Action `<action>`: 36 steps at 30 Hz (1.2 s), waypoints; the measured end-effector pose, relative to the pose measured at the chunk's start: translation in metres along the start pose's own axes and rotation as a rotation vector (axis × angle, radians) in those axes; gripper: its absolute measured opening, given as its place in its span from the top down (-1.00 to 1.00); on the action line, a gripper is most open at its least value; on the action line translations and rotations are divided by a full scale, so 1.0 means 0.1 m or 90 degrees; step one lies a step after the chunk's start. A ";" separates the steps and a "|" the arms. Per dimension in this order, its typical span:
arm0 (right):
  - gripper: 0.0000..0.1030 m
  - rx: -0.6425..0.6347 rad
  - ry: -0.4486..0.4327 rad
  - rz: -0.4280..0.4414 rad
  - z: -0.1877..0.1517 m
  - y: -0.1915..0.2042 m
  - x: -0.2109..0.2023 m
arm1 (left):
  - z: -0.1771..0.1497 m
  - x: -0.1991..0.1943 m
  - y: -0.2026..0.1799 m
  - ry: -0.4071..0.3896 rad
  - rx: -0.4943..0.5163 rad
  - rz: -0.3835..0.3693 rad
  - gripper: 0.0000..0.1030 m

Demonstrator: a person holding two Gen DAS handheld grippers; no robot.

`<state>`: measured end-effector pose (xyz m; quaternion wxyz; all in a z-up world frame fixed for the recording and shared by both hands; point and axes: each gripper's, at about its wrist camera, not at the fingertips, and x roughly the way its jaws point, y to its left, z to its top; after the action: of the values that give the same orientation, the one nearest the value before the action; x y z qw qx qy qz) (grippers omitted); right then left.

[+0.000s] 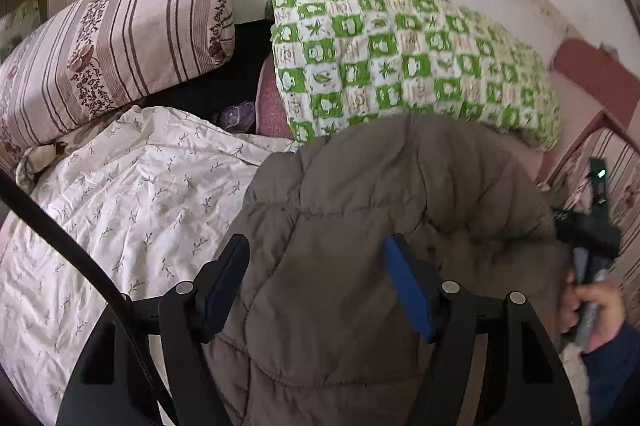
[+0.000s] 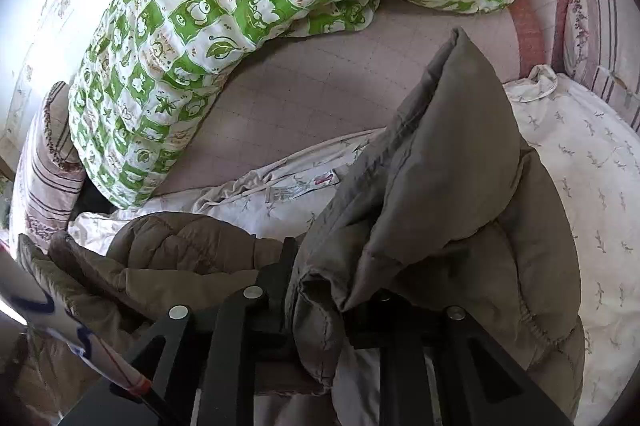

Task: Fold large clothes
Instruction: 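Carry the gripped jacket side over onto the jacket's other half with both tools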

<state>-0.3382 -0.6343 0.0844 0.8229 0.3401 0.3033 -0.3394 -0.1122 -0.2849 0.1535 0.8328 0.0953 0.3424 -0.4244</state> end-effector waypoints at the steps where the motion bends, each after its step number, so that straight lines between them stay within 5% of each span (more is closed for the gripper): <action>1: 0.49 -0.001 0.001 0.010 0.01 -0.01 -0.02 | -0.01 0.03 -0.03 0.000 0.005 0.005 -0.35; 13: -0.22 0.114 0.013 0.190 0.13 -0.44 -0.54 | -0.08 0.29 -0.14 0.029 0.020 0.044 -0.35; 17: -0.26 0.117 -0.021 0.214 0.18 -0.58 -0.88 | -0.07 0.29 -0.16 0.027 0.020 0.047 -0.35; 27: -0.25 -0.178 -0.035 -0.002 -0.26 0.07 -0.78 | -0.02 0.65 -0.34 0.044 0.036 0.085 -0.36; 30: -0.25 -0.191 -0.021 -0.062 -0.20 0.07 -0.43 | -0.01 0.95 -0.32 0.083 0.038 0.101 -0.42; 33: -0.28 -0.185 0.056 -0.078 -0.20 -0.05 0.01 | -0.06 1.15 -0.29 0.093 0.043 0.114 -0.62; 36: -0.36 -0.175 0.061 -0.066 -0.28 -0.20 0.21 | -0.09 1.28 -0.21 0.098 0.013 0.096 -0.74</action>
<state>-0.3489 -0.6313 0.0461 0.8276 0.2243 0.4030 -0.3200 -0.0813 -0.3761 0.0660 0.8325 0.1619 0.3931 -0.3551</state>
